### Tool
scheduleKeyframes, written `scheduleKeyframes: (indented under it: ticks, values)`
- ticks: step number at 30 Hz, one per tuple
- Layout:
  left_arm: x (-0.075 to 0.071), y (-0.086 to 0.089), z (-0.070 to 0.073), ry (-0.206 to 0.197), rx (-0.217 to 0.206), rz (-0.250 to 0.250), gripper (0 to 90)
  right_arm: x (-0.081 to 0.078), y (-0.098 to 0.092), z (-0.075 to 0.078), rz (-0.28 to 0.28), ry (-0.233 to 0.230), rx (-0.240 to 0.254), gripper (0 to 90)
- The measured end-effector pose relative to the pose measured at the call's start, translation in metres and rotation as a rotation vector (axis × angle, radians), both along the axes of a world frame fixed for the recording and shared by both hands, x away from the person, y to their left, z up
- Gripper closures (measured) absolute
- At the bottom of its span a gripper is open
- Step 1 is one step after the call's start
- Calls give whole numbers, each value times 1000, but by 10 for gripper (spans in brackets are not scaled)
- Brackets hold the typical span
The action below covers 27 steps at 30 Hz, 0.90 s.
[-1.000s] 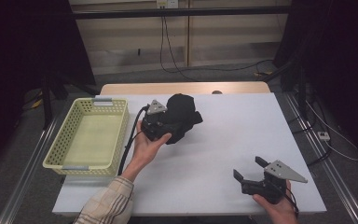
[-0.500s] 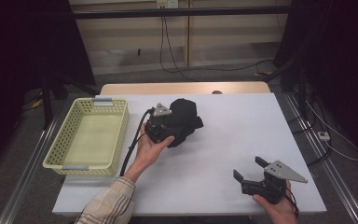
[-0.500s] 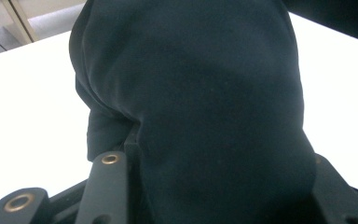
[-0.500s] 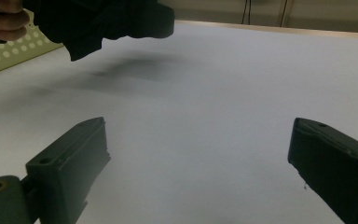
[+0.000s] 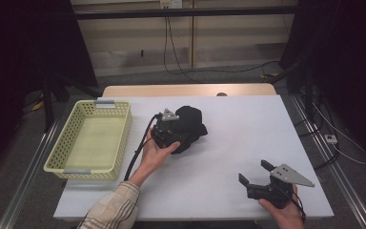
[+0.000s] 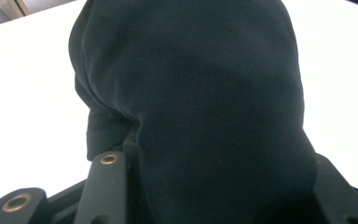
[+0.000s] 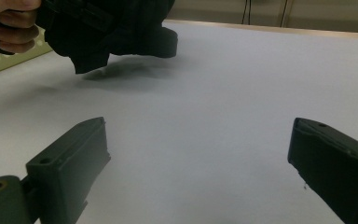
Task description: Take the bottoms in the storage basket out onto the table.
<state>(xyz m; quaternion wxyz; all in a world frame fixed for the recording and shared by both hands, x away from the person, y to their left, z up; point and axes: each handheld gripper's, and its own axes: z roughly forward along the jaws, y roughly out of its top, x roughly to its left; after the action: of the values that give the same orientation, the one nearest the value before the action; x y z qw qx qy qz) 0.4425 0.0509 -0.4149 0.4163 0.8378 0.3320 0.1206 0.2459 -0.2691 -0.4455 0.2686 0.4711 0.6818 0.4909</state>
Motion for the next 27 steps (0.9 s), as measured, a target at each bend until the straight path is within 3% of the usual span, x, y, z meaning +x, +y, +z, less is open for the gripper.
scheduleKeyframes:
  ticks: [9,15,27]
  values:
    - [5,0,-10,40,24,18,494,0,0,0,2,0,-1,50]
    - [7,0,-13,41,26,22,478,0,0,0,2,1,-1,50]
    - [6,-7,-23,27,76,10,434,0,0,0,3,1,-1,51]
